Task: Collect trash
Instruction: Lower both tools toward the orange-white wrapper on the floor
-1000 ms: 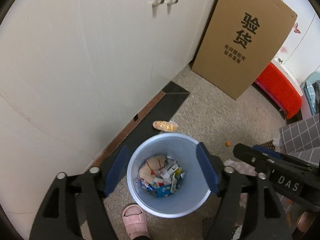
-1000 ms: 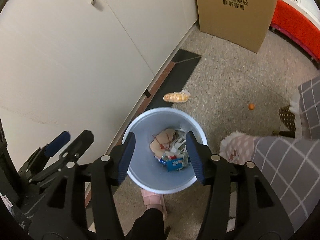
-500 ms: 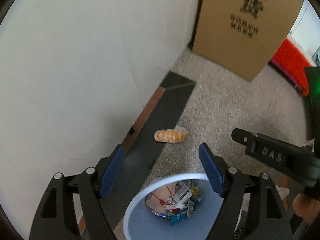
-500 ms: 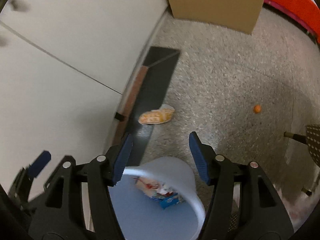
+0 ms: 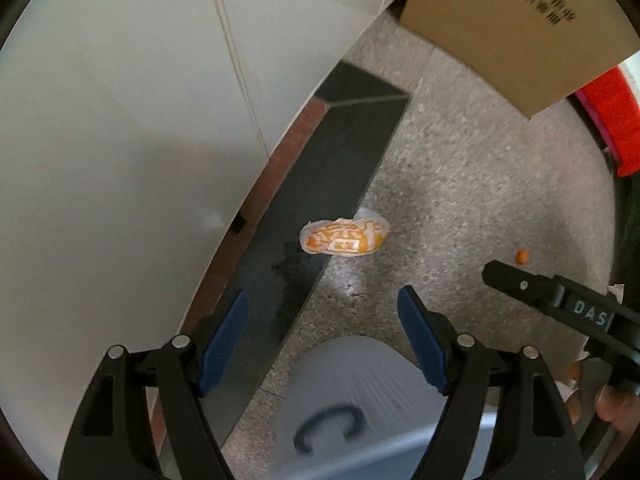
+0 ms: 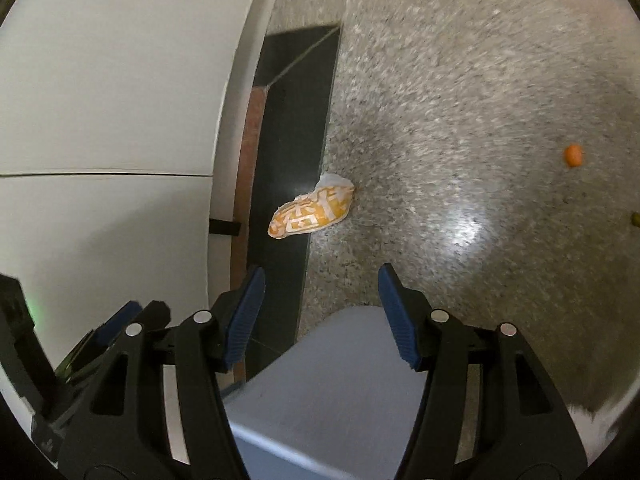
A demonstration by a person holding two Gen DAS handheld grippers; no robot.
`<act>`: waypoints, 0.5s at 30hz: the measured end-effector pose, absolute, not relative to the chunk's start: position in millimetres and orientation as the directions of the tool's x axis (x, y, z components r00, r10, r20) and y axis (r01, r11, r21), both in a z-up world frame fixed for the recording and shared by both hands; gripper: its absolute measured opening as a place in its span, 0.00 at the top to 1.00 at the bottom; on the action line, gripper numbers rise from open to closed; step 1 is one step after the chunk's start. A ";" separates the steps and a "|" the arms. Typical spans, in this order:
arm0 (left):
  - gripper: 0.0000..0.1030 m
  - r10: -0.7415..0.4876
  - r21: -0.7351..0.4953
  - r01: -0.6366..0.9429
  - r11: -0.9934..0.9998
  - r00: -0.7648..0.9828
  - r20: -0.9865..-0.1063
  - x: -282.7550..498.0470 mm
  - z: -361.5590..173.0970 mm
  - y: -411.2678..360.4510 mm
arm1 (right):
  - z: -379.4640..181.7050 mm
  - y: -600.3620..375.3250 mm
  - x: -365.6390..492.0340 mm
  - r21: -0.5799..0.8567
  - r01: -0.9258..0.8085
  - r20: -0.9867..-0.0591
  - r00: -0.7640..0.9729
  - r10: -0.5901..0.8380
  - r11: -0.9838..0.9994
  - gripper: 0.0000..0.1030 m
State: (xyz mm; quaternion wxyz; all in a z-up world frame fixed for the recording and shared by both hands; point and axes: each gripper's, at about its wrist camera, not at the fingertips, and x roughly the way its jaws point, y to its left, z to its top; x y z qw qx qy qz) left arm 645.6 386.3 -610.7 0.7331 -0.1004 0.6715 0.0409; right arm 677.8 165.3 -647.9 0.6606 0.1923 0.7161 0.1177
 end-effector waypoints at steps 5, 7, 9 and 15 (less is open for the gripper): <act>0.28 -0.116 -0.117 -0.161 0.980 0.019 -0.993 673.2 -661.8 391.7 | -696.3 176.7 708.9 0.446 0.135 -0.879 -0.120 0.462 0.885 0.43; 0.30 -0.124 -0.118 -0.153 0.981 -0.033 -0.992 681.0 -686.1 392.5 | -715.9 184.1 718.9 0.439 0.121 -0.879 -0.146 0.454 0.890 0.43; 0.30 -0.128 -0.118 -0.162 0.980 -0.053 -0.990 689.3 -710.8 397.2 | -735.6 192.2 725.0 0.438 0.094 -0.878 -0.170 0.448 0.894 0.43; 0.35 -0.236 -0.199 -0.205 0.958 -0.178 -0.955 708.6 -769.4 404.2 | -790.4 209.0 733.4 0.430 0.041 -0.876 -0.223 0.427 0.902 0.43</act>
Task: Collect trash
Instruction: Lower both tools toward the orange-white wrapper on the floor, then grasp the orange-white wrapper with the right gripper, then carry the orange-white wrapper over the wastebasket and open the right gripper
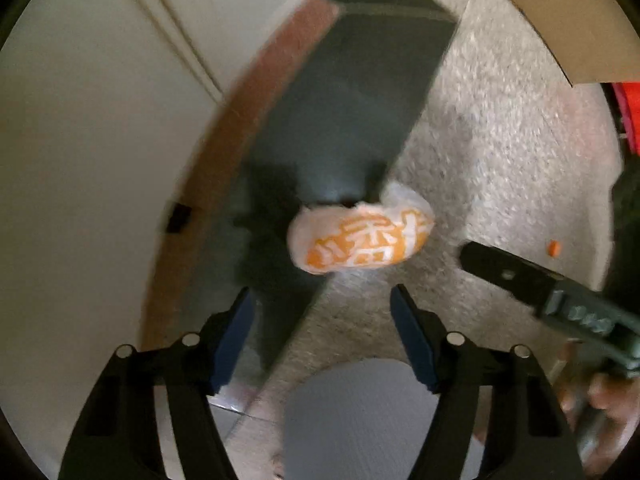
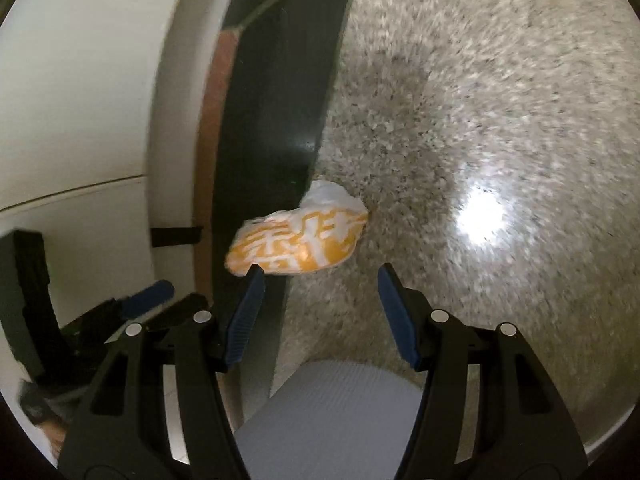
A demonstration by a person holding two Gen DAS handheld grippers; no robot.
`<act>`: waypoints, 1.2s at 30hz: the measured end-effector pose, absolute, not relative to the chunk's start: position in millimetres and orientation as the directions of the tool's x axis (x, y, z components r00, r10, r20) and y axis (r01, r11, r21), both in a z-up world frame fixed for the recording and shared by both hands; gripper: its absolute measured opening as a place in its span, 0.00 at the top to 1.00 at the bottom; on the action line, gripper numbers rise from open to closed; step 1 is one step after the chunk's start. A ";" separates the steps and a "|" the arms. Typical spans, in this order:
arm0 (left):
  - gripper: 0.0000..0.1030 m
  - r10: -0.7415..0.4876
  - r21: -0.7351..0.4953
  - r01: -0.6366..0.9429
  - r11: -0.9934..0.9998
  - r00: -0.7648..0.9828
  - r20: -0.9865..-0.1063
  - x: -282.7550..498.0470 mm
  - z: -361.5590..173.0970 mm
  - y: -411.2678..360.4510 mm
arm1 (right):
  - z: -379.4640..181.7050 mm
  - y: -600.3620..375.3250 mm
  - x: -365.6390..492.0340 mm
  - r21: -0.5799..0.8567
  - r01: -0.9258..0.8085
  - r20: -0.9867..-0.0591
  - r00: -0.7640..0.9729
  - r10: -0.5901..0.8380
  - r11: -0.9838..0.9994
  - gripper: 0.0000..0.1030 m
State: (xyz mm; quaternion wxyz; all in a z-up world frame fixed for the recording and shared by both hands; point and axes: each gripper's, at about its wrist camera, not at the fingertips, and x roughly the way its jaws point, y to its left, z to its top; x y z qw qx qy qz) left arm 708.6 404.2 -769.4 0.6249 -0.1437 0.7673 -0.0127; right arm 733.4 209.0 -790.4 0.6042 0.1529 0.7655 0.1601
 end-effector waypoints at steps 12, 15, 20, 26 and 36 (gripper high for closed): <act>0.42 -0.203 -0.162 -0.180 0.970 -0.241 -0.949 724.8 -830.4 392.6 | -846.4 212.3 735.9 0.471 0.132 -0.845 -0.216 0.489 0.872 0.43; 0.52 -0.224 -0.188 -0.164 0.968 -0.239 -0.945 733.0 -834.4 389.1 | -850.9 214.6 738.8 0.525 0.142 -0.814 -0.204 0.544 0.839 0.54; 0.64 -0.228 -0.211 -0.103 0.972 -0.204 -0.952 736.6 -823.6 376.9 | -831.7 220.9 745.6 0.537 0.082 -0.819 -0.188 0.542 0.839 0.69; 0.65 -0.181 -0.180 -0.021 0.984 -0.087 -0.980 749.1 -755.7 357.4 | -774.7 208.2 760.9 0.552 0.042 -0.825 -0.115 0.553 0.833 0.69; 0.65 -0.165 -0.170 -0.040 0.985 0.104 -0.981 749.5 -614.8 348.3 | -631.3 205.5 759.1 0.519 -0.118 -0.852 0.001 0.523 0.846 0.69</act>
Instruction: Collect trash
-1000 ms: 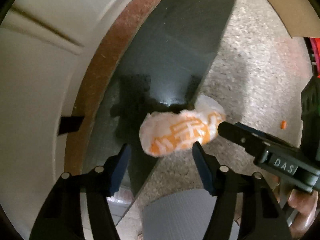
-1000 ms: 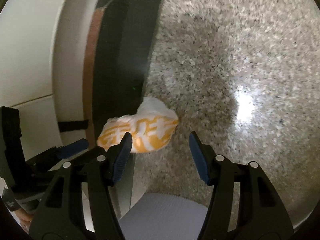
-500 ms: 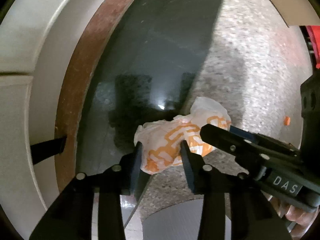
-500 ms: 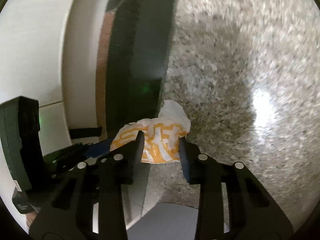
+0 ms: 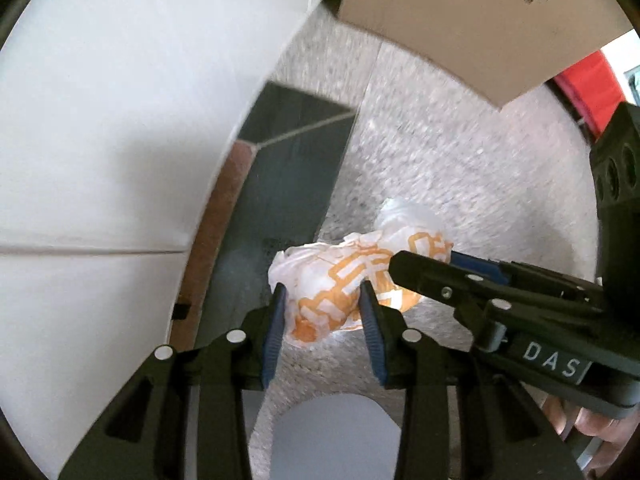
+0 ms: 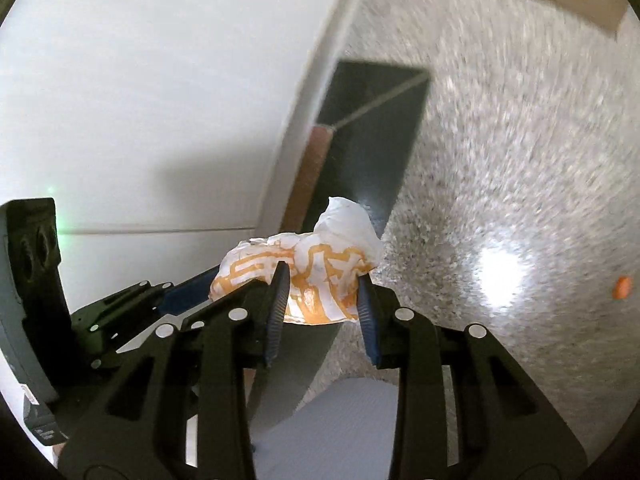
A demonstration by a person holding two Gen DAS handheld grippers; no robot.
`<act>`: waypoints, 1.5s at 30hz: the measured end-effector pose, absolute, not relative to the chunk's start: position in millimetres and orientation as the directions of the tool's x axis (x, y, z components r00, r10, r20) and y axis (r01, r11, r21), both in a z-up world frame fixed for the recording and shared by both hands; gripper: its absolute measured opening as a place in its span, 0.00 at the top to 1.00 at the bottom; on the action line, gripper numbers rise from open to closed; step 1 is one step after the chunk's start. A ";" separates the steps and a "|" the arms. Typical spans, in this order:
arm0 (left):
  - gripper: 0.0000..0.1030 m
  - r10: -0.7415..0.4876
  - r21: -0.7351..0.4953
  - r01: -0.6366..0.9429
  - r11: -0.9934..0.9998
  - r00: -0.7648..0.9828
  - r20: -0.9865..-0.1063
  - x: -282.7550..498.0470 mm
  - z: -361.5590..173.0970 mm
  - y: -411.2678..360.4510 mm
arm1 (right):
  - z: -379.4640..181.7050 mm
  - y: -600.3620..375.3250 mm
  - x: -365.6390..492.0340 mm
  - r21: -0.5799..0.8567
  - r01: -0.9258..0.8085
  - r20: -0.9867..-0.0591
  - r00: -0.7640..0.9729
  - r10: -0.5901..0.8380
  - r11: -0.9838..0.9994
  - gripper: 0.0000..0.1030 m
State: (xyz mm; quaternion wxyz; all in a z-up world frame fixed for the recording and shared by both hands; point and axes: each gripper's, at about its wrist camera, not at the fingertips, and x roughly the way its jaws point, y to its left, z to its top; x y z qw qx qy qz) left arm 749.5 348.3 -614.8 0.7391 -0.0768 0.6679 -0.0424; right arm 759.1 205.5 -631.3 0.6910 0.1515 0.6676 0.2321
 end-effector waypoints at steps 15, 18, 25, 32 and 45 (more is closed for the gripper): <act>0.65 -0.171 -0.196 -0.061 0.979 0.286 -0.943 578.4 -426.6 343.1 | -434.5 214.6 592.9 0.393 -0.277 -0.889 0.129 0.440 0.877 0.67; 0.65 -0.206 -0.242 -0.075 0.967 0.319 -0.925 533.1 -404.7 342.6 | -410.6 212.6 552.4 0.382 -0.289 -0.886 0.154 0.436 0.878 0.66; 0.66 -0.303 -0.348 -0.087 0.934 0.328 -0.895 449.1 -387.8 347.2 | -396.8 206.2 485.7 0.416 -0.255 -0.876 0.147 0.460 0.873 0.63; 0.25 -0.284 -0.343 -0.178 0.922 0.290 -0.914 429.1 -419.8 348.3 | -405.4 203.0 465.7 0.322 -0.211 -0.919 0.162 0.358 0.923 0.32; 0.25 -0.122 -0.232 -0.275 0.933 0.363 -0.924 374.2 -350.8 349.2 | -318.5 173.2 399.3 0.188 -0.252 -0.910 0.319 0.265 0.949 0.29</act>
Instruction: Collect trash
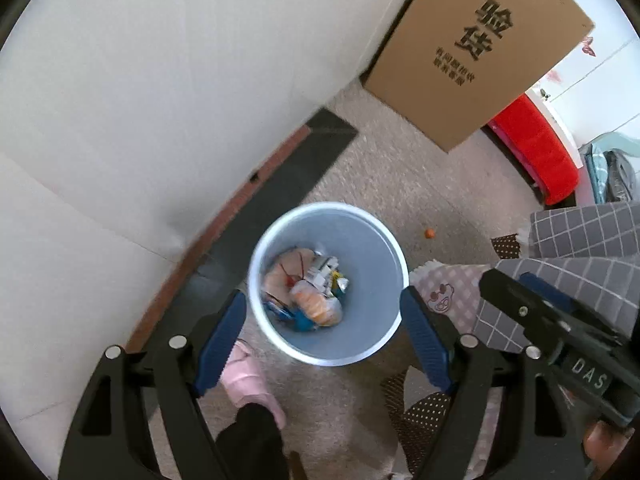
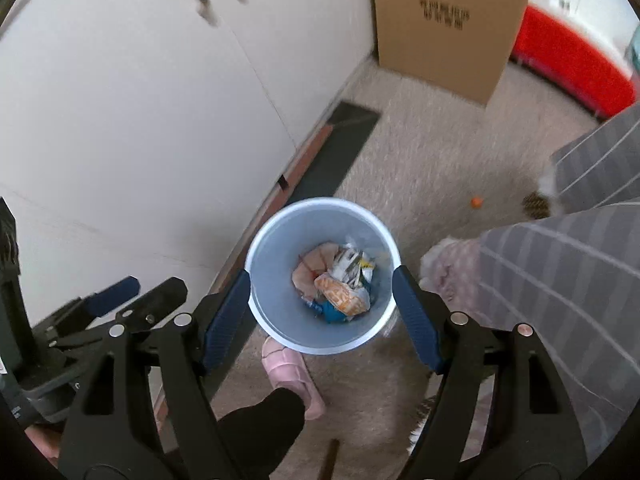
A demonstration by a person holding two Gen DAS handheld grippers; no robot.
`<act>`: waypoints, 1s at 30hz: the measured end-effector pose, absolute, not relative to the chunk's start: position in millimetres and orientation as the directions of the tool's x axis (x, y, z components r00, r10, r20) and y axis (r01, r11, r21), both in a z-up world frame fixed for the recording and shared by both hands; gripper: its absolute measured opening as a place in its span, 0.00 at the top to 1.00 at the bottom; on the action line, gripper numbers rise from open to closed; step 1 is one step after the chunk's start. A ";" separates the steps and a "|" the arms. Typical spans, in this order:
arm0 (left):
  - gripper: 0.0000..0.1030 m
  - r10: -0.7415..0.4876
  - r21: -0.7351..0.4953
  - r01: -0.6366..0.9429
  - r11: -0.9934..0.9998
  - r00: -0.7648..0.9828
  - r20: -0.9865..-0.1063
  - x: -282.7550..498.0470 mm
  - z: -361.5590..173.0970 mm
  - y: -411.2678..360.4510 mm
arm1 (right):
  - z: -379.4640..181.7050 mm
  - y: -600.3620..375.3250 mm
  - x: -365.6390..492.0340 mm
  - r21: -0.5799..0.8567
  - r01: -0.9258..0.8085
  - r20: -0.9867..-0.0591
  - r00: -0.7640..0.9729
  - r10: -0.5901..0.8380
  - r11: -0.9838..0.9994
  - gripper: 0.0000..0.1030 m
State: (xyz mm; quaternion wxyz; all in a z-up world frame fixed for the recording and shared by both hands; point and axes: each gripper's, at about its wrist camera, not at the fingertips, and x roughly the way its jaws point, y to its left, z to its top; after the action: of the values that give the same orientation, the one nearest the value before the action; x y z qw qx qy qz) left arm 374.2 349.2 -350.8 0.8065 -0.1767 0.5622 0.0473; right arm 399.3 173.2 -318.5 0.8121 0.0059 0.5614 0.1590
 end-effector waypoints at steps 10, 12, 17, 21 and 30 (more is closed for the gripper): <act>0.19 0.054 -0.131 -0.239 0.962 0.639 -0.767 282.7 -165.7 310.0 | -141.1 121.1 298.2 0.204 -0.305 -0.738 0.576 0.351 0.930 0.21; 0.16 0.080 -0.113 -0.224 0.968 0.702 -0.708 253.3 -120.3 291.6 | -97.7 101.5 266.5 0.215 -0.327 -0.671 0.635 0.382 0.920 0.18; 0.13 0.103 -0.060 -0.167 0.984 0.813 -0.573 188.8 -42.7 246.5 | -23.8 53.1 191.3 0.187 -0.342 -0.543 0.745 0.387 0.921 0.14; 0.09 0.087 -0.023 -0.111 0.994 0.880 -0.467 137.6 2.2 205.5 | 15.5 12.5 124.8 0.145 -0.328 -0.444 0.822 0.357 0.934 0.11; 0.07 0.080 0.038 -0.072 0.997 0.948 -0.309 28.0 49.4 138.0 | 49.5 -50.6 -2.3 0.013 -0.258 -0.272 0.929 0.252 0.966 0.08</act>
State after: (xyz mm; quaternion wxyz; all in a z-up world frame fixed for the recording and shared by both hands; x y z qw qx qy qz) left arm 28.0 138.0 49.4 0.9867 0.0129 0.1573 0.0387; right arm -2.3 -50.6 49.5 0.9820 -0.0117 0.1369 0.1299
